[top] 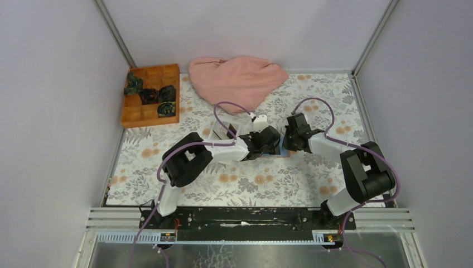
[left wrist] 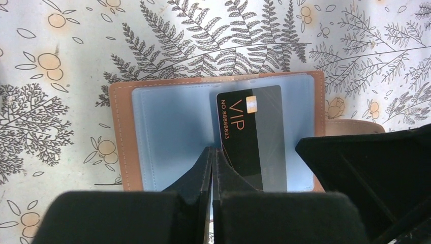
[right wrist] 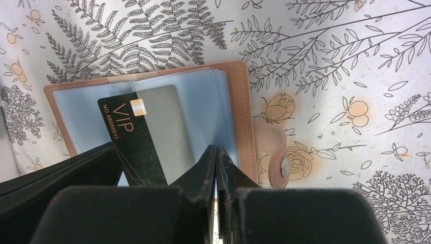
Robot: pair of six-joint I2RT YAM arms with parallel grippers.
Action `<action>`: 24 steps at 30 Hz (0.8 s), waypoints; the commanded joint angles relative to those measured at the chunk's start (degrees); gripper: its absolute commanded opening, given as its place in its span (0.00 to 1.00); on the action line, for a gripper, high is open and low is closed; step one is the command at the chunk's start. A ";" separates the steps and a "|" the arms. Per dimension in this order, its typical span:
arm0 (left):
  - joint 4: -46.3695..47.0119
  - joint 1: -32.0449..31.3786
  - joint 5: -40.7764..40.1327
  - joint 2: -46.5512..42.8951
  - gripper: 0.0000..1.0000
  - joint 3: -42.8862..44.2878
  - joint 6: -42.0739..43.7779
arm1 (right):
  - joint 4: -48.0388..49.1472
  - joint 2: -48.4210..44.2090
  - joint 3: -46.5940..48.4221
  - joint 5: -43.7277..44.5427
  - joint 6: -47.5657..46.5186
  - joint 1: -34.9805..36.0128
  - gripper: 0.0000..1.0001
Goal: Put the credit cards into the card holder
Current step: Insert the credit card into the card holder.
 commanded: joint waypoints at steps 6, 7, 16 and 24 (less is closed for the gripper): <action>0.57 -0.45 1.53 2.45 0.00 3.67 1.34 | -0.53 2.06 -0.93 1.30 -0.33 0.42 0.04; 0.54 -0.47 1.57 2.64 0.00 3.78 1.35 | -0.78 1.85 -0.89 1.53 -0.31 0.43 0.04; 0.50 -0.84 2.27 4.00 0.00 4.76 1.12 | -3.22 -1.78 -0.39 6.11 -1.17 0.35 0.07; 0.51 -1.01 2.32 4.45 0.00 4.58 0.74 | -5.19 -4.53 0.11 10.15 -2.33 0.25 0.08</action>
